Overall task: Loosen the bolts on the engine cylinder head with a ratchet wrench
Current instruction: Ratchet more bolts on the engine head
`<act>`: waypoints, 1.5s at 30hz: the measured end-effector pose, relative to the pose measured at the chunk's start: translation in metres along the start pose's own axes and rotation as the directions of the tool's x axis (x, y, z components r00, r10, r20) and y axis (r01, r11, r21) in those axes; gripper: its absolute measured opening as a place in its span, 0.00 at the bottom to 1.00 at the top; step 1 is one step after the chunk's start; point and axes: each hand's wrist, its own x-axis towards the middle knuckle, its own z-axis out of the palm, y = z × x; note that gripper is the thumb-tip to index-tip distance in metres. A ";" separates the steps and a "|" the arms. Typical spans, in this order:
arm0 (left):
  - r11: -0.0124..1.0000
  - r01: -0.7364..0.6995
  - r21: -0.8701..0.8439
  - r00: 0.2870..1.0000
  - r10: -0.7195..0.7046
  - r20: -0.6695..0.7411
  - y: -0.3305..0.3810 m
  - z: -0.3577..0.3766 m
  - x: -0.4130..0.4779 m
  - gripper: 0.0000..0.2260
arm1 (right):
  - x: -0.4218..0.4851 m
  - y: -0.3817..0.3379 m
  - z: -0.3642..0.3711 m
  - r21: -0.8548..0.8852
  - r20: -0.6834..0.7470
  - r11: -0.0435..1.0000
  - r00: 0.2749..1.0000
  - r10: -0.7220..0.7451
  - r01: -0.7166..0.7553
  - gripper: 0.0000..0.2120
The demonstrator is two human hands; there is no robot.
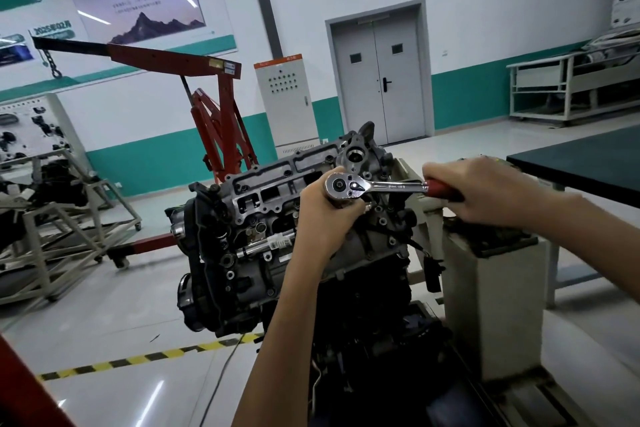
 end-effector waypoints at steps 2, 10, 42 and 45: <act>1.000 -0.011 0.019 1.000 0.011 0.005 0.000 -0.001 -0.001 0.12 | 0.001 -0.001 0.001 -0.003 -0.026 1.000 1.000 0.014 -0.014 0.07; 0.997 -0.081 0.011 0.984 0.081 -0.158 -0.001 0.013 -0.011 0.14 | -0.050 -0.116 0.081 0.625 -0.017 0.716 0.911 0.412 -0.312 0.14; 1.000 0.003 -0.024 0.995 -0.005 -0.102 0.004 0.005 -0.007 0.19 | -0.049 -0.132 0.086 0.670 -0.005 0.676 0.909 0.417 -0.306 0.16; 0.999 0.050 -0.015 0.996 -0.051 -0.073 0.006 0.003 -0.004 0.19 | -0.047 -0.076 0.063 0.394 -0.012 0.883 0.959 0.282 -0.255 0.13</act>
